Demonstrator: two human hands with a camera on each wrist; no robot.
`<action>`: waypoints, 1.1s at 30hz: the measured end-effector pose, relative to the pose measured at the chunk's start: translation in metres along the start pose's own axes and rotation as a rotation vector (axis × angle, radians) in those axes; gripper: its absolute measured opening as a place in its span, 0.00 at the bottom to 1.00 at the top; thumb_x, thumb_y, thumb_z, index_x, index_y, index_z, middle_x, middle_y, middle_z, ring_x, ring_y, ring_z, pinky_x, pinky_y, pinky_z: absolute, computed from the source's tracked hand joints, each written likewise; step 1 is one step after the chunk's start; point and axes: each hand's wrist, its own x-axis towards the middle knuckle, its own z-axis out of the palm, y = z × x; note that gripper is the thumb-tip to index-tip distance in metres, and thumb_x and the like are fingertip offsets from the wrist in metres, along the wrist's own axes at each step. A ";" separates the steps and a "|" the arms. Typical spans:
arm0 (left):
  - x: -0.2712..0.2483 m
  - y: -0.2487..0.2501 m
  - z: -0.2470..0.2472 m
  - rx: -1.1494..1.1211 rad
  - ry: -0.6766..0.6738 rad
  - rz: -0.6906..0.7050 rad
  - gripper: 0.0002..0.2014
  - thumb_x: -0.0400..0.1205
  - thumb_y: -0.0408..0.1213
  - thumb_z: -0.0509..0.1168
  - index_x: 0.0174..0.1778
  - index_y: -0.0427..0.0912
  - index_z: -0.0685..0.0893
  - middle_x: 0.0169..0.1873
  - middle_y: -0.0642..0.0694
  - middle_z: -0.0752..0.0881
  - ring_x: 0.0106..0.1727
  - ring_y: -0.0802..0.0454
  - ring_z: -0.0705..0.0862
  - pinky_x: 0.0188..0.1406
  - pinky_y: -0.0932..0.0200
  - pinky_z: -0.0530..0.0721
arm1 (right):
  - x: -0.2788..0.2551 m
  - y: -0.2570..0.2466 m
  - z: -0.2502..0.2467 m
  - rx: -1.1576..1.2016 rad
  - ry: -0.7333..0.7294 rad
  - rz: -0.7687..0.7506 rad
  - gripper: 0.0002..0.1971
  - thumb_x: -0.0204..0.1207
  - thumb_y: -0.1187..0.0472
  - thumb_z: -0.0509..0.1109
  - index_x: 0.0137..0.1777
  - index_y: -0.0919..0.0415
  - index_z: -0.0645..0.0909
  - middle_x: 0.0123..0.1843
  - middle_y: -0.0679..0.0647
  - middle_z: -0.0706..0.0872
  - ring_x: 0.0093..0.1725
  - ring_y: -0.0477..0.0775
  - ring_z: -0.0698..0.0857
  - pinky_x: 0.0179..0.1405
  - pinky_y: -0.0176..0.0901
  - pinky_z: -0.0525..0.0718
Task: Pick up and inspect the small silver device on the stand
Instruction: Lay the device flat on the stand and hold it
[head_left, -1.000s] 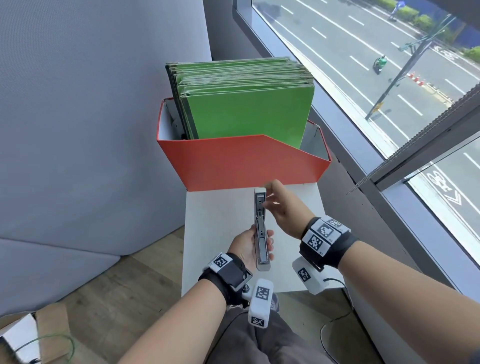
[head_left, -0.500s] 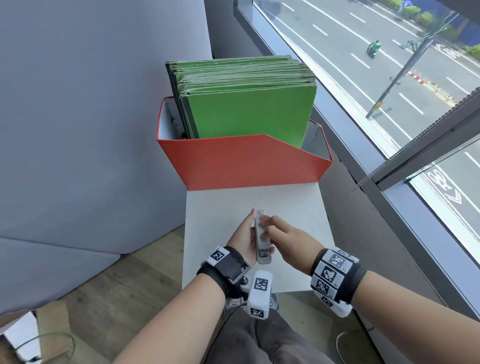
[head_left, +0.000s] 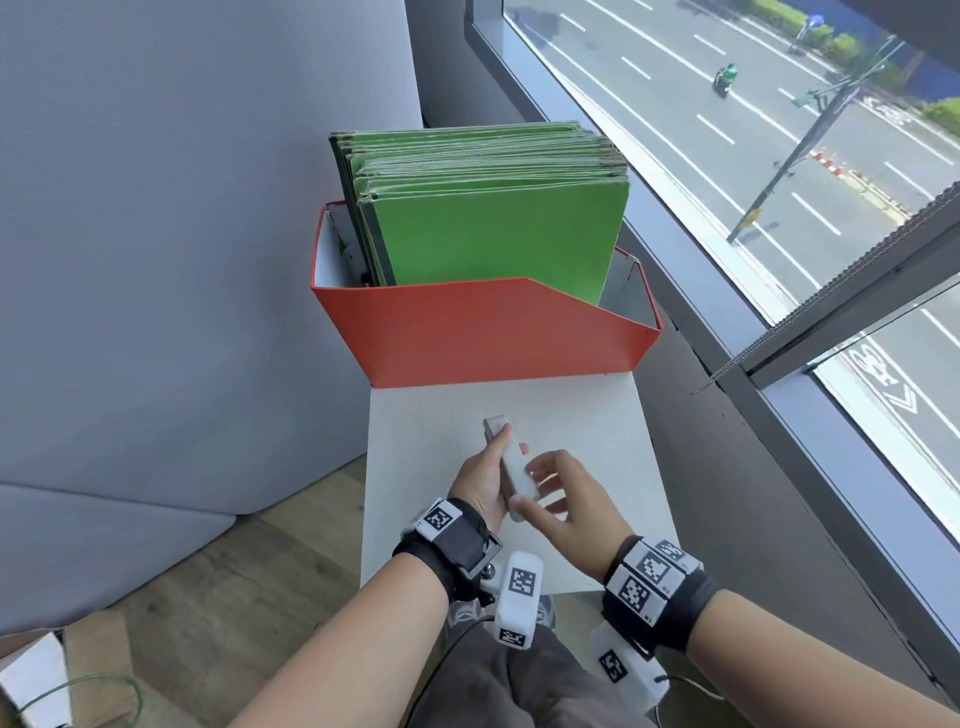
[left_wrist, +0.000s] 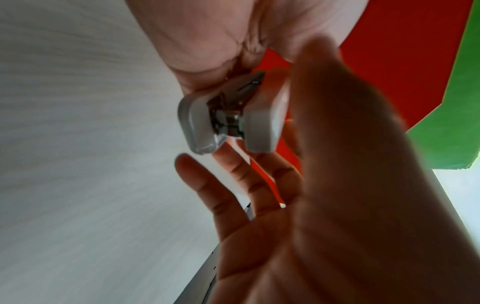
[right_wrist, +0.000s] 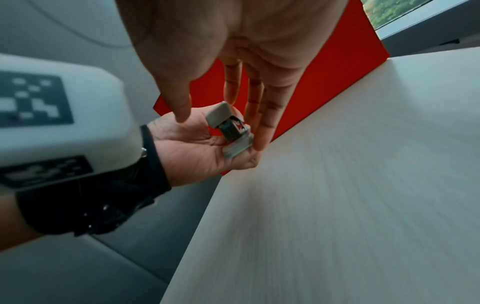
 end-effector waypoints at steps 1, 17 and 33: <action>0.000 0.001 0.001 0.004 0.009 0.009 0.23 0.77 0.54 0.67 0.53 0.35 0.84 0.43 0.38 0.84 0.44 0.40 0.84 0.47 0.47 0.84 | 0.000 -0.001 0.003 -0.002 -0.005 0.044 0.17 0.72 0.51 0.73 0.56 0.51 0.72 0.54 0.46 0.79 0.51 0.42 0.82 0.41 0.29 0.84; 0.004 0.015 -0.030 0.240 0.166 0.280 0.19 0.77 0.45 0.70 0.61 0.43 0.77 0.47 0.43 0.86 0.44 0.47 0.86 0.43 0.54 0.85 | 0.028 0.003 -0.002 0.088 0.079 0.144 0.13 0.68 0.60 0.75 0.53 0.50 0.85 0.52 0.48 0.87 0.50 0.41 0.83 0.44 0.32 0.80; 0.053 0.059 -0.042 0.740 0.372 0.411 0.18 0.77 0.52 0.68 0.38 0.37 0.83 0.29 0.47 0.82 0.34 0.46 0.79 0.32 0.58 0.73 | 0.126 0.032 -0.010 0.078 -0.029 0.100 0.13 0.73 0.67 0.71 0.54 0.50 0.83 0.54 0.55 0.88 0.55 0.55 0.85 0.59 0.43 0.83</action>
